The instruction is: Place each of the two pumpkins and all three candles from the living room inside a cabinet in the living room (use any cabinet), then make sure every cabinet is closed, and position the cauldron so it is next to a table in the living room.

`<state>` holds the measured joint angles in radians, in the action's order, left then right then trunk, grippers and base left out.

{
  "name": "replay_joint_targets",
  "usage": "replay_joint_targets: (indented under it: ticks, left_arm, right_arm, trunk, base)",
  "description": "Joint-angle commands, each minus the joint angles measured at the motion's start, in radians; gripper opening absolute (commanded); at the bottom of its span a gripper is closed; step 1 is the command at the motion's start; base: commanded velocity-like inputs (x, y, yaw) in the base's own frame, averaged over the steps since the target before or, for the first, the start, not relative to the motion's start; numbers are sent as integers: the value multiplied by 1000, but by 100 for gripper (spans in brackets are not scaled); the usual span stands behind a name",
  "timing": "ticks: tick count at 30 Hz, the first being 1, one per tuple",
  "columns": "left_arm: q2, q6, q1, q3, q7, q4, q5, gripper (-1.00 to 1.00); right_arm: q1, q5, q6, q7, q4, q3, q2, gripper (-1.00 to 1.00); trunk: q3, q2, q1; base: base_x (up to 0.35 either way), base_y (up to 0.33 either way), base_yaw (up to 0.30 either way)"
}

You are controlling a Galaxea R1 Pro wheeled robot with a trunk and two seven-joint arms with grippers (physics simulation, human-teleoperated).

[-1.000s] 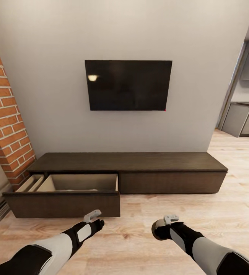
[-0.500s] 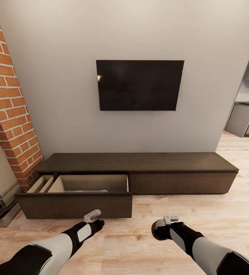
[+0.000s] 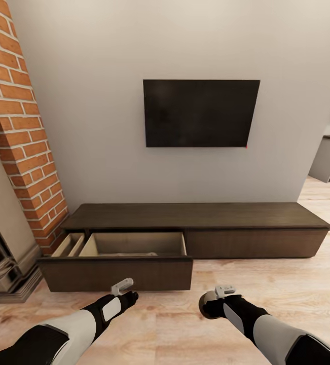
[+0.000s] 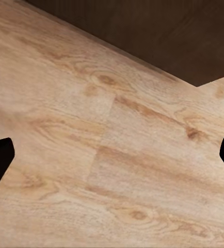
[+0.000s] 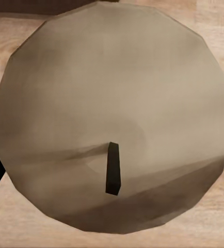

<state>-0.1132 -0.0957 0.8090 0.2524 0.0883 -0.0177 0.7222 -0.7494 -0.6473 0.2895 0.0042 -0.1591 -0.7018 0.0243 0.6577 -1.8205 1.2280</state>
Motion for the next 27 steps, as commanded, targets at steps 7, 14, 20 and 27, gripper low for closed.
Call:
replay_joint_targets:
  ticks: [7,14,20,27]
  left_arm:
    - [0,-2,1,8,2,-1,8,100]
    - [0,-2,1,8,2,1,9,100]
    - [2,-3,1,11,1,10,8,100]
    - [5,-8,1,12,-7,38,5,100]
  right_arm:
    - [-1,-1,5,0,-2,-4,0,-100]
    - [-1,-1,6,0,-2,-4,-1,-100]
    - [-1,-1,5,-1,-3,-4,-1,-100]
    - [-1,-2,5,-1,-5,-3,0,-100]
  trunk:
    - [1,0,0]
    - [1,0,0]
    - [1,0,0]
    - [1,0,0]
  base:
    - [235,265,0]
    - [250,210,0]
    - [37,30,0]
    - [3,2,0]
